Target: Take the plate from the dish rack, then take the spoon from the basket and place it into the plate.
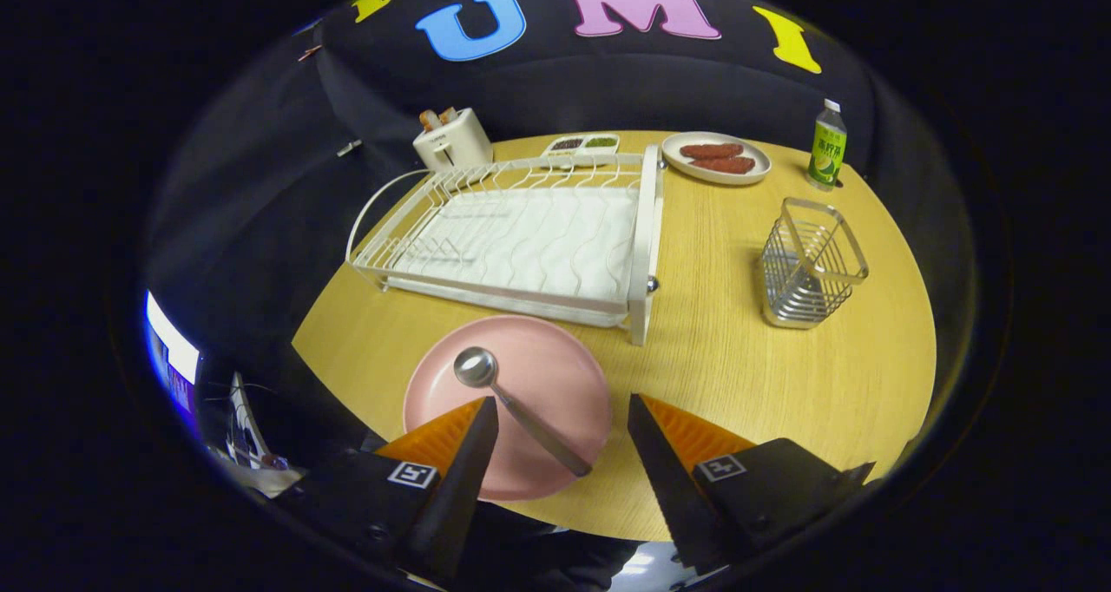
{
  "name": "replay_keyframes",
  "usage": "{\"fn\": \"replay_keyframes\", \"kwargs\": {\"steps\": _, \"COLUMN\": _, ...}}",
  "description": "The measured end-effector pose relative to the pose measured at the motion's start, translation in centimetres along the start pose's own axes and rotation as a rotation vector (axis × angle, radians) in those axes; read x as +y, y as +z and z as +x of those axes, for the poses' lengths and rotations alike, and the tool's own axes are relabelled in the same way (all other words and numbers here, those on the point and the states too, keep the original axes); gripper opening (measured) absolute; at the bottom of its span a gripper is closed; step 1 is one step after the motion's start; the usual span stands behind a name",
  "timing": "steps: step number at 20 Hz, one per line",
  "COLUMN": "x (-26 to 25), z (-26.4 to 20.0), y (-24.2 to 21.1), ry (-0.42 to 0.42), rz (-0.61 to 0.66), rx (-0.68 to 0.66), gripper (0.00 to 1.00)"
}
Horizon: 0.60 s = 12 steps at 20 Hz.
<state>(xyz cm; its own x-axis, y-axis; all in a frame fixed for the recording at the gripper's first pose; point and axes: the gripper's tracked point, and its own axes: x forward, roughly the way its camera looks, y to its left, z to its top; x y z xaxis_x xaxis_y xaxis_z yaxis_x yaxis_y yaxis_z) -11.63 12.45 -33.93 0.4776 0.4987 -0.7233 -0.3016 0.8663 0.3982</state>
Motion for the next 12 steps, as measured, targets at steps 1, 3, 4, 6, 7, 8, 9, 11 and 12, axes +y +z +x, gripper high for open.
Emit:
{"fn": "replay_keyframes", "kwargs": {"steps": 1, "x": 0.1, "z": -0.4, "y": 1.8, "ry": -0.013, "rz": 0.000, "rx": -0.045, "gripper": 0.97}}
{"fn": "replay_keyframes", "kwargs": {"steps": 3, "x": 0.6, "z": -1.8, "y": 5.3, "ry": -0.030, "rz": 0.000, "rx": -0.132, "gripper": 0.99}}
{"fn": "replay_keyframes", "kwargs": {"steps": 4, "x": 0.7, "z": -2.6, "y": 7.3, "ry": -0.042, "rz": -0.001, "rx": -0.183, "gripper": 0.99}}
{"fn": "replay_keyframes", "kwargs": {"steps": 6, "x": 0.7, "z": -4.5, "y": 11.0, "ry": -0.081, "rz": -0.019, "rx": -0.280, "gripper": 0.99}}
{"fn": "replay_keyframes", "kwargs": {"steps": 7, "x": 0.7, "z": -5.6, "y": 12.8, "ry": -0.102, "rz": -0.031, "rx": -0.327, "gripper": 0.99}}
{"fn": "replay_keyframes", "kwargs": {"steps": 8, "x": 0.7, "z": -6.6, "y": 14.5, "ry": -0.122, "rz": -0.044, "rx": -0.371, "gripper": 0.99}}
{"fn": "replay_keyframes", "kwargs": {"steps": 9, "x": 0.8, "z": -7.7, "y": 16.0, "ry": -0.138, "rz": -0.056, "rx": -0.416, "gripper": 0.99}}
{"fn": "replay_keyframes", "kwargs": {"steps": 11, "x": 1.2, "z": -10.0, "y": 19.1, "ry": -0.156, "rz": -0.073, "rx": -0.497, "gripper": 0.99}}
{"fn": "replay_keyframes", "kwargs": {"steps": 12, "x": 1.5, "z": -11.3, "y": 20.4, "ry": -0.160, "rz": -0.074, "rx": -0.534, "gripper": 0.99}}
